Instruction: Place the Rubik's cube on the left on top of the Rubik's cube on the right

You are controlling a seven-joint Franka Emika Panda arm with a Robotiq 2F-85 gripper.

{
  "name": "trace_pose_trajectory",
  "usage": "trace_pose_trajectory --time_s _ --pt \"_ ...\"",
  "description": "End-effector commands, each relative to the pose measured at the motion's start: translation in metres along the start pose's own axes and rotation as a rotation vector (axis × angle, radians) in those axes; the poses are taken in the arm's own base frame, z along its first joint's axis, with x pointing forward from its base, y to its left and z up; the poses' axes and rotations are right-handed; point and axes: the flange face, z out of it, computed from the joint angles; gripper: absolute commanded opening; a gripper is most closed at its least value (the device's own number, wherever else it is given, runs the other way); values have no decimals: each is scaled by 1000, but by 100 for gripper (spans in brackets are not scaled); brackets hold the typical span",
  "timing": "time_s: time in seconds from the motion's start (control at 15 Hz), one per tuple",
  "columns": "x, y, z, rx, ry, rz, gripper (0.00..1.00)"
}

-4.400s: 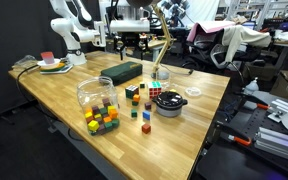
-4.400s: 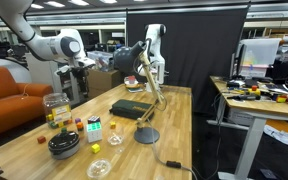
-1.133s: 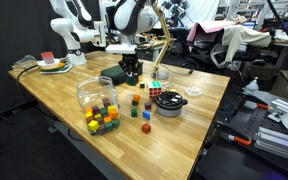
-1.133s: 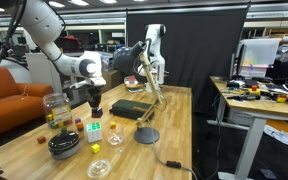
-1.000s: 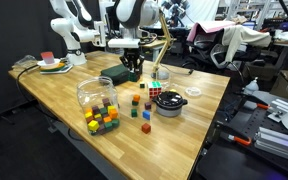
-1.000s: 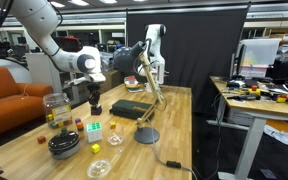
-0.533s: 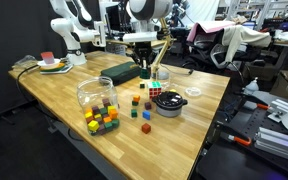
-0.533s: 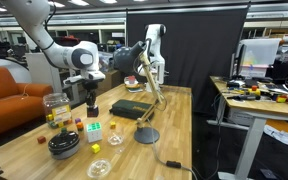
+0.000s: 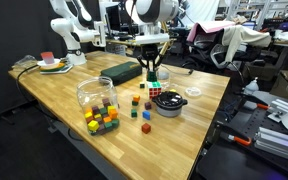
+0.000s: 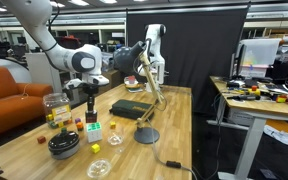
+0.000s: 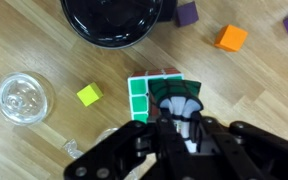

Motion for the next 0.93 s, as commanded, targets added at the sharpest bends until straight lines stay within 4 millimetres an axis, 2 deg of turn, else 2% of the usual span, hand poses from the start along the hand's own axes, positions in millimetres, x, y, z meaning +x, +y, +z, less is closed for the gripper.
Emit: trace_pose_trajectory --time_s 0.0,0.47,0.87 --pt "-4 4 2 -8 -53 -82 5" --pt "-4 2 17 -59 -96 -174 5" --pt "2 -4 16 -55 -76 -181 5"
